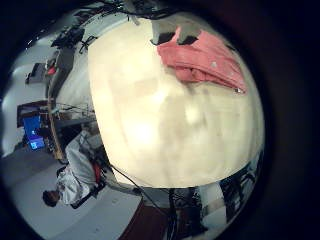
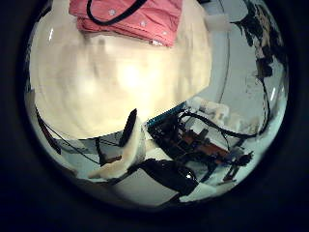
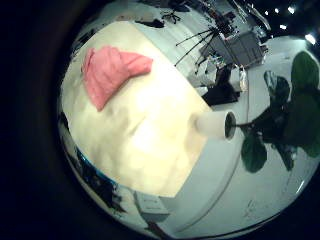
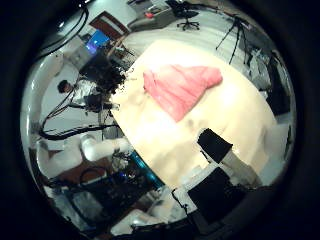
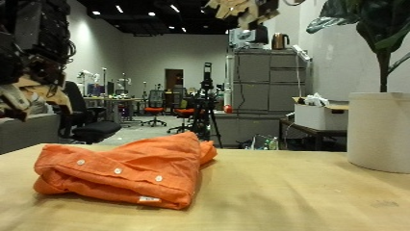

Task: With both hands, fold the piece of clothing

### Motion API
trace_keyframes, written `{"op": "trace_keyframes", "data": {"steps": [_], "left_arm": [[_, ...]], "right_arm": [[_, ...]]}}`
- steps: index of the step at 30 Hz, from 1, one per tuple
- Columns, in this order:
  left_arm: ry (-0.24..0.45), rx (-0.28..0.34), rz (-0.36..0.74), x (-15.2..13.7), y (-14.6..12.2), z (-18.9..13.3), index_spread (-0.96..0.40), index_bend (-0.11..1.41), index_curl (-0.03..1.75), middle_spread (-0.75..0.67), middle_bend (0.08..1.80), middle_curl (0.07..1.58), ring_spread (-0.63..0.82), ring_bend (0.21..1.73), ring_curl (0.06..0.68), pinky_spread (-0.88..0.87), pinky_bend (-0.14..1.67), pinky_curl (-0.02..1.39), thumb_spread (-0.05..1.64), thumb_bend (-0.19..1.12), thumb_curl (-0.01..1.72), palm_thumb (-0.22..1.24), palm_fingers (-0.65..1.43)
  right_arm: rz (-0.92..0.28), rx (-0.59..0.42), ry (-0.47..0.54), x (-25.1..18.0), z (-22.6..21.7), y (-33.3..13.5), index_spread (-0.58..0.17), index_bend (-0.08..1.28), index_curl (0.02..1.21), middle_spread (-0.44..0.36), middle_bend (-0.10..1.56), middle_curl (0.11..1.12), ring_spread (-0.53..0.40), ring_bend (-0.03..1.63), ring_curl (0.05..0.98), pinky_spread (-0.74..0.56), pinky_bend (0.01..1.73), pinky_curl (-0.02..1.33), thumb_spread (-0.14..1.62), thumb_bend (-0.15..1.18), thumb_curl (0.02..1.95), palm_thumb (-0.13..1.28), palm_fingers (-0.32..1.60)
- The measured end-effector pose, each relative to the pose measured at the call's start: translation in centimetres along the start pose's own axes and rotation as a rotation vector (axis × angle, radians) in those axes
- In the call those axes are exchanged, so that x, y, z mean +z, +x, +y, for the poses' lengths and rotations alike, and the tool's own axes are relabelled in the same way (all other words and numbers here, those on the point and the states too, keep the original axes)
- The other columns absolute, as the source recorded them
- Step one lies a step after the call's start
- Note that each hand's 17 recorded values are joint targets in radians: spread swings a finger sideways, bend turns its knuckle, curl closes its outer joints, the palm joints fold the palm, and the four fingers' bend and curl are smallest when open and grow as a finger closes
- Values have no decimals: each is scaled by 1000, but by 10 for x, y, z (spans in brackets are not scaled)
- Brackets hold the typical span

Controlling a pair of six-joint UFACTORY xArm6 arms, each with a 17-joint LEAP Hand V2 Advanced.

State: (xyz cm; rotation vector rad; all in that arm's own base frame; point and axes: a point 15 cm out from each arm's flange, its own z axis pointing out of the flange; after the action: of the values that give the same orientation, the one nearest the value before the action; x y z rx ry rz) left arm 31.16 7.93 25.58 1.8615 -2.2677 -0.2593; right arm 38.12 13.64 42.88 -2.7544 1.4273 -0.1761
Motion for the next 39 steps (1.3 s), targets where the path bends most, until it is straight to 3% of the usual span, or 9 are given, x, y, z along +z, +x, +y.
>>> {"op": "trace_keyframes", "data": {"steps": [6,8,12,16,20,23,26,28,39], "left_arm": [[9,37,7,-3,34,-18,81,160,286,375,182,266,548,370,232,546,234,319,1112,-21,354,393,-27],[-5,55,12,-1,58,-20,80,161,287,381,180,264,547,371,232,546,234,319,1112,-21,353,394,-28],[-11,49,24,-11,67,-13,80,164,289,391,181,262,548,368,231,546,235,320,1111,-23,353,387,-28],[-34,97,15,-9,112,-15,81,172,297,383,179,263,548,361,229,546,229,319,1109,-22,352,391,-22],[-30,52,16,-20,99,-9,81,170,301,365,179,263,548,358,228,546,226,318,1108,-22,351,392,-19],[-35,72,18,-20,112,-9,81,168,302,361,180,264,547,363,230,546,223,318,1102,-22,353,395,-17],[-18,37,30,-23,104,-11,81,170,304,359,180,265,544,364,230,542,222,318,1100,-19,355,404,-16],[-8,49,26,-26,109,-14,77,172,306,352,180,264,538,366,231,540,220,318,1098,-20,355,409,-13],[-3,0,15,-18,91,-22,80,171,315,360,180,263,538,370,231,537,217,319,1093,-22,358,451,-12]], "right_arm": [[-3,52,-58,1,44,-1,-310,201,384,50,306,332,197,484,211,369,547,245,1040,-30,571,818,59],[-12,101,-115,11,67,4,-301,187,379,61,290,329,212,456,207,368,529,244,1050,-32,565,785,53],[-35,167,-239,25,103,-10,-294,179,368,77,256,324,226,406,200,357,482,243,1105,-32,519,724,43],[-44,250,-321,31,128,-1,-290,176,357,96,235,322,239,368,195,352,461,247,1158,-27,477,676,35],[-95,335,-370,39,144,-1,-294,180,349,97,223,323,248,331,192,344,421,249,1191,-21,439,647,35],[-125,398,-390,47,154,9,-297,177,343,98,213,324,250,310,192,340,396,250,1205,-17,418,648,42],[-145,413,-396,49,157,9,-307,174,336,84,203,326,251,297,195,339,378,254,1212,-17,402,649,53],[-154,450,-393,49,162,17,-310,174,334,85,200,327,251,283,197,332,365,257,1212,-13,396,664,54],[-174,416,-390,49,162,7,-329,178,327,73,184,319,253,233,207,331,322,276,1194,-18,366,679,55]]}}
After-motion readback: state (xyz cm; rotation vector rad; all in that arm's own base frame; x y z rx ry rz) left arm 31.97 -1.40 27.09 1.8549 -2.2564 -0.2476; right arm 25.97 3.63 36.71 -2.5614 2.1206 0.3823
